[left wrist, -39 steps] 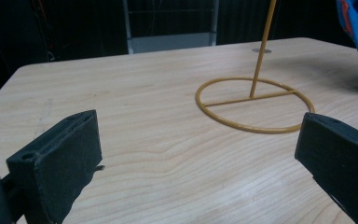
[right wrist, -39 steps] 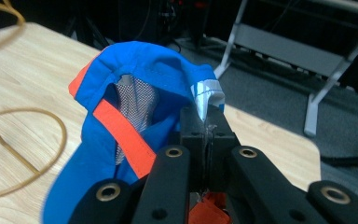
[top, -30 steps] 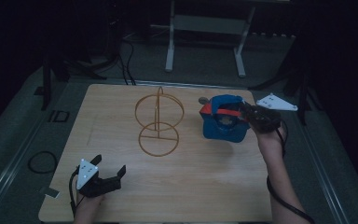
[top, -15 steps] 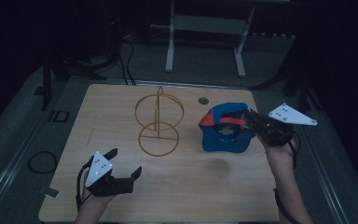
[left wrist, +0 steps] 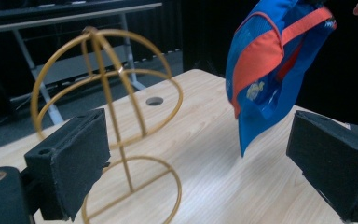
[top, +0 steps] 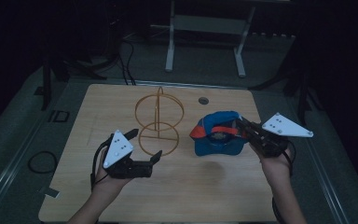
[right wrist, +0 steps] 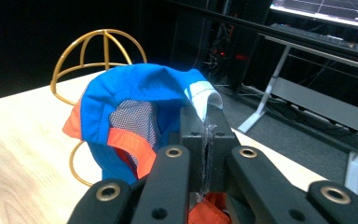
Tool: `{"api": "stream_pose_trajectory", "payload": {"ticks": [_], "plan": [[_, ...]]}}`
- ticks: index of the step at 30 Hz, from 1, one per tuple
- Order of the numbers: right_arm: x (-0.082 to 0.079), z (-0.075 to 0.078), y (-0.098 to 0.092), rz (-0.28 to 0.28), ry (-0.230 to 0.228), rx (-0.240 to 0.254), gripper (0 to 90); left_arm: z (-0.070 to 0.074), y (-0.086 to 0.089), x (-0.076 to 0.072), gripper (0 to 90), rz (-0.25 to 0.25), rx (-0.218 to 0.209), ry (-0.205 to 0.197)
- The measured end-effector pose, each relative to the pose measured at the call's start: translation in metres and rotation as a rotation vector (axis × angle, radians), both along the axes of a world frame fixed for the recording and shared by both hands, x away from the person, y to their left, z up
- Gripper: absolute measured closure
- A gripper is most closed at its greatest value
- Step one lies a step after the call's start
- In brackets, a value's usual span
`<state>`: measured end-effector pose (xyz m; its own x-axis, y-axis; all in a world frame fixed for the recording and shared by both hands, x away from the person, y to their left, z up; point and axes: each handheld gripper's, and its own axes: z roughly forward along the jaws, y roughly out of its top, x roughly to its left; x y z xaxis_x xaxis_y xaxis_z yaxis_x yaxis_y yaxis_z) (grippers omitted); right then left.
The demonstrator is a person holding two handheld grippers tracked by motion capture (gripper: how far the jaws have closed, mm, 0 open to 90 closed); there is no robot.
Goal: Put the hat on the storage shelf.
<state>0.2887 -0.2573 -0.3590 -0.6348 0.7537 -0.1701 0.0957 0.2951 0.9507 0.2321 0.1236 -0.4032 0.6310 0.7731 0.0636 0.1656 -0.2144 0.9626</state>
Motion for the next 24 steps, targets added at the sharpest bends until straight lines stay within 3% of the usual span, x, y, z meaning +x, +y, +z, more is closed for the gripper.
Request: {"api": "stream_pose_trajectory", "payload": {"ticks": [4, 13, 17, 20, 24], "plan": [[-0.004, 0.003, 0.004, 0.02, -0.007, -0.003, 88.8, 0.008, -0.013, 0.01, 6.4, -0.029, -0.002, 0.01], [-0.015, 0.005, 0.011, 0.054, -0.02, -0.001, 88.7, 0.017, -0.047, 0.025, 7.0, -0.097, 0.04, 0.03], [-0.019, 0.006, 0.013, 0.063, -0.032, -0.005, 88.7, 0.022, -0.062, 0.029, 8.5, -0.114, 0.047, 0.012], [-0.023, 0.006, 0.016, 0.072, -0.037, -0.006, 88.7, 0.027, -0.073, 0.032, 14.1, -0.136, 0.039, 0.003], [-0.026, 0.006, 0.019, 0.081, -0.041, -0.008, 88.7, 0.03, -0.089, 0.04, 18.3, -0.168, 0.071, 0.016]]}}
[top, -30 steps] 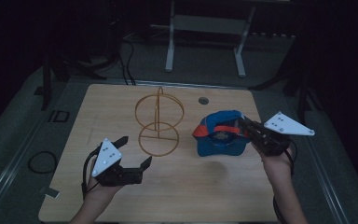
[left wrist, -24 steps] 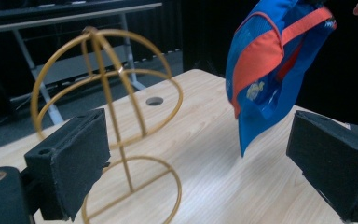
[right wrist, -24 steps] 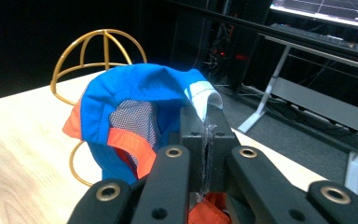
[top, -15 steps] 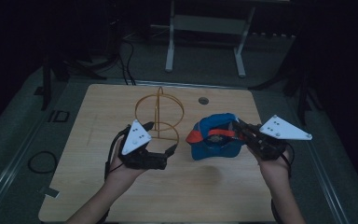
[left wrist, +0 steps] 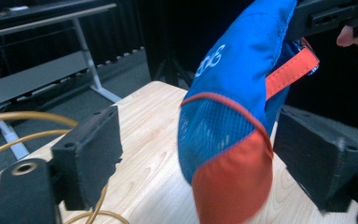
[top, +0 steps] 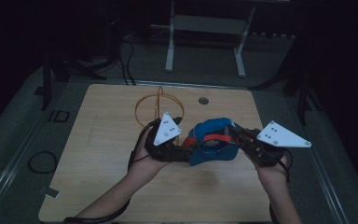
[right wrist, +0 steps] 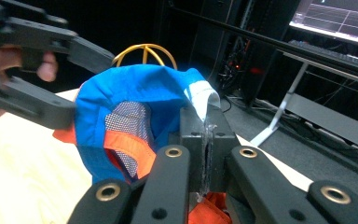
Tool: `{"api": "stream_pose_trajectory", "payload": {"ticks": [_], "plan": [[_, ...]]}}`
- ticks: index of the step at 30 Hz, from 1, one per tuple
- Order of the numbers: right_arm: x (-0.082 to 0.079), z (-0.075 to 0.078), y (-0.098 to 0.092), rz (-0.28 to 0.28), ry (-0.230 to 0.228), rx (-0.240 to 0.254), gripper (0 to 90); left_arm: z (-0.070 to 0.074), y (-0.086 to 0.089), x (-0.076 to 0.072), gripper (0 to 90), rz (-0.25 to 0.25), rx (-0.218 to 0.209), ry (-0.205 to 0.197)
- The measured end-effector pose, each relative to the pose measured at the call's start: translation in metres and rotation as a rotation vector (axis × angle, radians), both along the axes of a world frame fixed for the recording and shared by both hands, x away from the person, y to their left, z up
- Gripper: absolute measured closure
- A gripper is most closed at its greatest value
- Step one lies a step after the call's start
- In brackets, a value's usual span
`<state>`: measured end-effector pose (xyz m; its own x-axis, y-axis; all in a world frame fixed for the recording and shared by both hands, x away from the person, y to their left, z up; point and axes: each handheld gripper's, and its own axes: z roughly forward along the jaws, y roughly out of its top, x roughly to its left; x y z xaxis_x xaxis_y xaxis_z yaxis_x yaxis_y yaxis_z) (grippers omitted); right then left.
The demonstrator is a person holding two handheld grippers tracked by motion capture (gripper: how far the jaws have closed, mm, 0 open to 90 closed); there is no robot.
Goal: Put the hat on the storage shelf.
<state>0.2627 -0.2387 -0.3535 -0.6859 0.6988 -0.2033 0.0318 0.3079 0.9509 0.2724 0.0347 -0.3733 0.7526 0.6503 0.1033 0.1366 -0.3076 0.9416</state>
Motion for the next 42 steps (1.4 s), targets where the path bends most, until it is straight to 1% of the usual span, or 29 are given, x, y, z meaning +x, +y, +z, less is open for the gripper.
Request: {"api": "stream_pose_trajectory", "payload": {"ticks": [1, 2, 3, 4, 6, 7, 8, 9, 10, 12, 13, 14, 15, 18, 20, 21, 24, 26, 30, 32, 34, 37, 39, 42], "plan": [[-0.001, 0.0, 0.001, 0.008, 0.005, 0.004, 88.7, 0.0, -0.002, 0.002, 19.9, -0.009, -0.002, 0.008], [-0.001, 0.0, 0.001, 0.011, 0.001, 0.001, 88.7, 0.001, -0.006, 0.004, 21.2, -0.013, 0.015, 0.008], [-0.002, -0.001, 0.003, 0.012, -0.001, -0.007, 88.7, 0.001, -0.008, 0.005, 22.5, -0.019, 0.012, 0.009], [-0.003, -0.001, 0.003, 0.013, -0.001, -0.006, 88.7, 0.002, -0.01, 0.007, 25.1, -0.035, 0.008, 0.019], [-0.004, -0.002, 0.004, 0.024, -0.001, -0.005, 88.7, 0.002, -0.013, 0.009, 27.6, -0.049, 0.012, 0.029], [-0.004, -0.002, 0.005, 0.025, -0.003, -0.009, 88.7, 0.002, -0.015, 0.01, 33.7, -0.062, 0.02, 0.027], [-0.004, -0.002, 0.005, 0.028, 0.0, -0.005, 88.7, 0.002, -0.016, 0.011, 36.1, -0.06, 0.023, 0.033], [-0.005, -0.003, 0.005, 0.032, 0.002, -0.004, 88.6, 0.002, -0.017, 0.012, 39.0, -0.068, 0.023, 0.038], [-0.005, -0.003, 0.006, 0.032, 0.001, -0.011, 88.7, 0.002, -0.018, 0.012, 43.7, -0.072, 0.026, 0.037], [-0.006, -0.005, 0.007, 0.038, 0.006, -0.005, 88.7, 0.002, -0.019, 0.013, 50.0, -0.062, 0.029, 0.032], [-0.006, -0.005, 0.007, 0.038, 0.006, -0.009, 88.7, 0.002, -0.02, 0.013, 53.9, -0.067, 0.029, 0.041], [-0.006, -0.006, 0.008, 0.038, 0.006, -0.011, 88.7, 0.002, -0.021, 0.014, 57.4, -0.061, 0.032, 0.043], [-0.006, -0.007, 0.008, 0.04, 0.01, -0.006, 88.6, 0.001, -0.022, 0.014, 60.9, -0.049, 0.043, 0.036], [-0.007, -0.008, 0.009, 0.04, 0.014, -0.013, 88.6, 0.001, -0.024, 0.015, 73.9, -0.032, 0.064, 0.039], [-0.008, -0.009, 0.01, 0.045, 0.016, -0.013, 88.5, 0.001, -0.025, 0.015, 83.3, -0.024, 0.061, 0.039], [-0.009, -0.01, 0.01, 0.04, 0.015, -0.016, 88.5, 0.002, -0.027, 0.015, 85.4, -0.022, 0.064, 0.035], [-0.01, -0.012, 0.01, 0.038, 0.025, -0.008, 88.5, 0.002, -0.03, 0.015, 86.5, -0.01, 0.079, 0.014], [-0.011, -0.015, 0.009, 0.032, 0.03, -0.006, 88.5, 0.003, -0.032, 0.014, 87.0, -0.005, 0.076, 0.005], [-0.012, -0.017, 0.006, 0.034, 0.044, 0.001, 88.4, 0.006, -0.034, 0.013, 87.3, -0.008, 0.088, -0.023], [-0.014, -0.018, 0.004, 0.031, 0.049, 0.008, 88.2, 0.007, -0.035, 0.012, 87.4, -0.011, 0.085, -0.032], [-0.017, -0.018, 0.003, 0.033, 0.051, 0.008, 87.8, 0.008, -0.035, 0.011, 87.4, -0.018, 0.07, -0.034], [-0.022, -0.017, 0.001, 0.04, 0.05, 0.011, 87.0, 0.011, -0.035, 0.008, 87.3, -0.029, 0.066, -0.049], [-0.026, -0.016, 0.0, 0.051, 0.054, 0.015, 84.9, 0.015, -0.035, 0.006, 87.3, -0.035, 0.06, -0.062], [-0.033, -0.014, -0.002, 0.06, 0.05, 0.02, 81.7, 0.02, -0.035, 0.004, 87.4, -0.05, 0.055, -0.071]]}}
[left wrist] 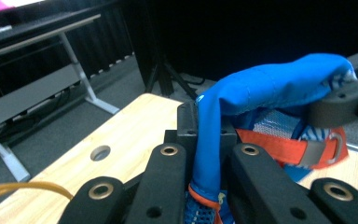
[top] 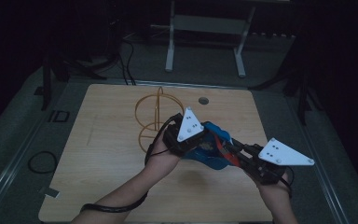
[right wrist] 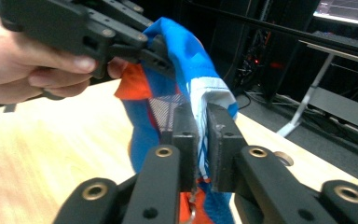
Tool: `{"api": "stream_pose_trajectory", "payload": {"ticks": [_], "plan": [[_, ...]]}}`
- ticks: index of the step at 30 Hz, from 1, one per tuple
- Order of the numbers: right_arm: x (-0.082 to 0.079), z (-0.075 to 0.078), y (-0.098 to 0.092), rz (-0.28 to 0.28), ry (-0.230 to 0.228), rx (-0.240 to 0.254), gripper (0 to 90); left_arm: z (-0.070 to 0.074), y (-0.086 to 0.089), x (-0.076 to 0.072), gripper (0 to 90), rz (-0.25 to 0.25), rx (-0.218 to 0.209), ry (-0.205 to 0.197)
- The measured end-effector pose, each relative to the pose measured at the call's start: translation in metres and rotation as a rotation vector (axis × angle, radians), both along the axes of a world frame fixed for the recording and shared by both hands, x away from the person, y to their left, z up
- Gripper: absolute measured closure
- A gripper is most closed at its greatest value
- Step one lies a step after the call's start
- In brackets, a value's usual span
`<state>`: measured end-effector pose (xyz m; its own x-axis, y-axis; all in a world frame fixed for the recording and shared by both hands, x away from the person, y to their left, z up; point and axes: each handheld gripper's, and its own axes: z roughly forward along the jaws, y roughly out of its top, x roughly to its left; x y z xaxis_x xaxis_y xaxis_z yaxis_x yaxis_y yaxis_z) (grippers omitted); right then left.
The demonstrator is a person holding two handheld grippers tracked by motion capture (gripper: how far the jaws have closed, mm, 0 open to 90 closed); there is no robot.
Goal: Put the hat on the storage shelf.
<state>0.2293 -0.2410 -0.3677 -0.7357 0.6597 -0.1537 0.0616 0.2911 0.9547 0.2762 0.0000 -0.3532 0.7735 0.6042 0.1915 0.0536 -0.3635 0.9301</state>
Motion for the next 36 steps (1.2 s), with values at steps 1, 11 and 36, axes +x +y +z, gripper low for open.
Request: {"api": "stream_pose_trajectory", "payload": {"ticks": [1, 11, 36], "plan": [[-0.002, 0.0, -0.001, 0.006, 0.001, 0.002, 80.3, 0.001, 0.0, -0.001, 87.4, 0.0, -0.004, -0.007], [-0.028, 0.008, -0.011, 0.092, -0.025, 0.062, 51.2, 0.006, 0.006, -0.006, 87.3, -0.051, -0.027, -0.041], [-0.018, -0.032, -0.003, 0.242, 0.092, 0.058, 49.2, -0.005, 0.066, -0.004, 87.0, -0.438, -0.149, -0.11]]}}
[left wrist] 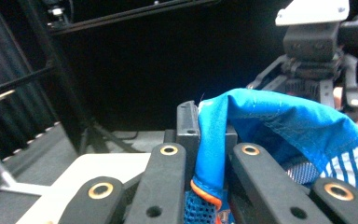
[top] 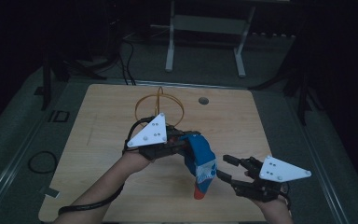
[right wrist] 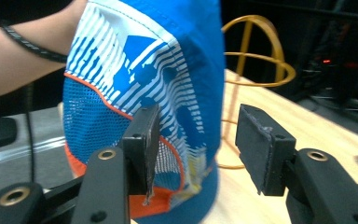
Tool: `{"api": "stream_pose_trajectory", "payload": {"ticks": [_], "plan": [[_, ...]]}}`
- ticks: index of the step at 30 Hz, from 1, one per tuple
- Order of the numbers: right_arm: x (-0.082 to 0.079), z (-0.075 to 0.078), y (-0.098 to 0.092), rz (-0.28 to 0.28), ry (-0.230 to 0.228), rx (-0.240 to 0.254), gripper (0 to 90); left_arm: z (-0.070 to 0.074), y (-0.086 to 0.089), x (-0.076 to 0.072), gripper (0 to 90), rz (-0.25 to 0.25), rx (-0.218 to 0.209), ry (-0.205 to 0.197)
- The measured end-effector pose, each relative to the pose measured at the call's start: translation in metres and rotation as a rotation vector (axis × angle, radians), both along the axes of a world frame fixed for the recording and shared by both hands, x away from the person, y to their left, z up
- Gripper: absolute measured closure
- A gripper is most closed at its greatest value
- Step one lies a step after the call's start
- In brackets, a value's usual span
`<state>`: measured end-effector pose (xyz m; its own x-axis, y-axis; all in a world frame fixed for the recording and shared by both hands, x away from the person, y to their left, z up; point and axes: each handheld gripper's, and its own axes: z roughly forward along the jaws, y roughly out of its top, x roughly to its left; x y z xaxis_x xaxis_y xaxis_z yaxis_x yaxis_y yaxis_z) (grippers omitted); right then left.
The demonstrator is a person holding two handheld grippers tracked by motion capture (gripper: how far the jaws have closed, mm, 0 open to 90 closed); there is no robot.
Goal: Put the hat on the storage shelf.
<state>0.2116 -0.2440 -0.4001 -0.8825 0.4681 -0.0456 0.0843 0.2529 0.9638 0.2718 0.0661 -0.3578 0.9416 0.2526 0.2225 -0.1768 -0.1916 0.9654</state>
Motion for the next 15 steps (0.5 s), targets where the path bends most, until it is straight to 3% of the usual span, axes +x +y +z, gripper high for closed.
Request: {"api": "stream_pose_trajectory", "payload": {"ticks": [7, 15], "plan": [[-0.006, -0.011, 0.019, 0.045, 0.017, -0.015, 47.6, -0.007, 0.015, 0.004, 87.0, -0.118, -0.079, 0.048], [0.003, -0.015, 0.03, 0.045, 0.023, -0.014, 47.7, -0.008, 0.01, -0.002, 87.0, -0.192, -0.06, 0.035]]}}
